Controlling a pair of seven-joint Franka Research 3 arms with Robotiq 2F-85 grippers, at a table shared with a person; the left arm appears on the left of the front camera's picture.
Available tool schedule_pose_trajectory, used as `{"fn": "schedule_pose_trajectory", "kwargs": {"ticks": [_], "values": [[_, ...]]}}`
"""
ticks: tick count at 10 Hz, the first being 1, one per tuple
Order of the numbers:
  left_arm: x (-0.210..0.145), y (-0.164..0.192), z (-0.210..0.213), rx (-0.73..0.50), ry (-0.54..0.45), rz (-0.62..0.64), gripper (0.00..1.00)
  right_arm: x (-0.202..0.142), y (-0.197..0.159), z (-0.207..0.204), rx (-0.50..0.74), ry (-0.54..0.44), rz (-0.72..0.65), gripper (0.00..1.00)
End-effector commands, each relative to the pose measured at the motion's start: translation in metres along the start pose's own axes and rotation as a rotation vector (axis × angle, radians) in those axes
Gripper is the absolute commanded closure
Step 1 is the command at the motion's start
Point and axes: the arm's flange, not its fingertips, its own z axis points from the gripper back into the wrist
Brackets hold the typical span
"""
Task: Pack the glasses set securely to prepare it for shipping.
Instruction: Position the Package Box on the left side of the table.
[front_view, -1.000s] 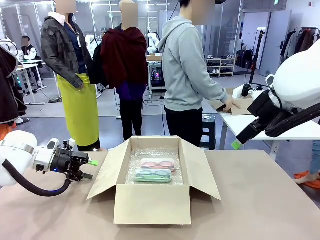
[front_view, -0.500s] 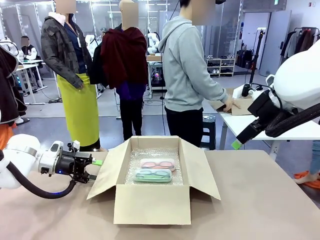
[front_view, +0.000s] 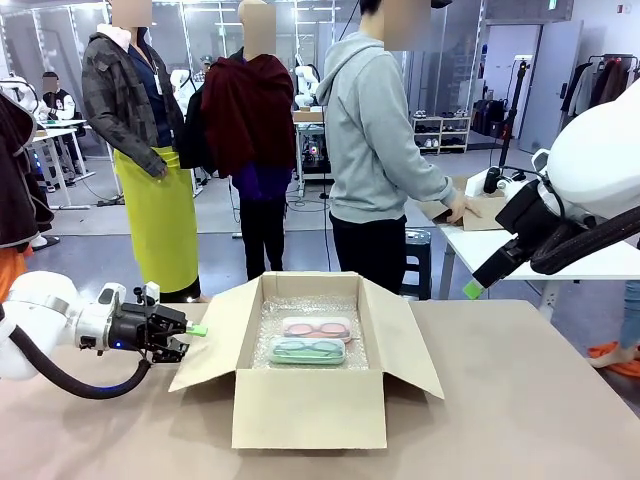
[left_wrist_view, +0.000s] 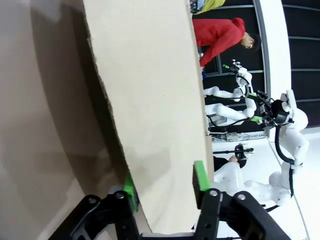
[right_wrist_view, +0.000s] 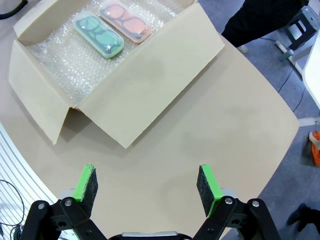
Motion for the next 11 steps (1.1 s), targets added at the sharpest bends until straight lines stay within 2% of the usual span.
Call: {"fn": "schedule_pose_trajectory", "kwargs": {"ticks": [1,2,3,7,8,9,11], "values": [[0.006,-0.007,0.016,-0.084,-0.015,0.017,1.0,0.003,0.003,0.002,-0.001,0.011,-0.02,0.0],[0.006,-0.009,0.019,-0.099,-0.012,0.013,0.97,0.003,0.003,0.002,-0.001,0.011,-0.02,0.0],[0.005,-0.01,0.02,-0.113,-0.004,0.01,1.0,0.003,0.003,0.002,-0.001,0.011,-0.02,0.0],[0.004,-0.013,0.012,-0.12,0.021,-0.007,1.0,0.003,0.003,0.002,-0.001,0.011,-0.02,0.0],[0.002,-0.011,0.007,-0.105,0.067,-0.014,1.0,0.003,0.003,0.002,-0.001,0.011,-0.02,0.0],[0.002,-0.011,0.015,-0.098,0.007,-0.006,1.0,0.003,0.003,0.002,-0.001,0.011,-0.02,0.0],[0.002,-0.011,0.015,-0.098,0.007,-0.006,1.0,0.003,0.003,0.002,-0.001,0.011,-0.02,0.0]]}}
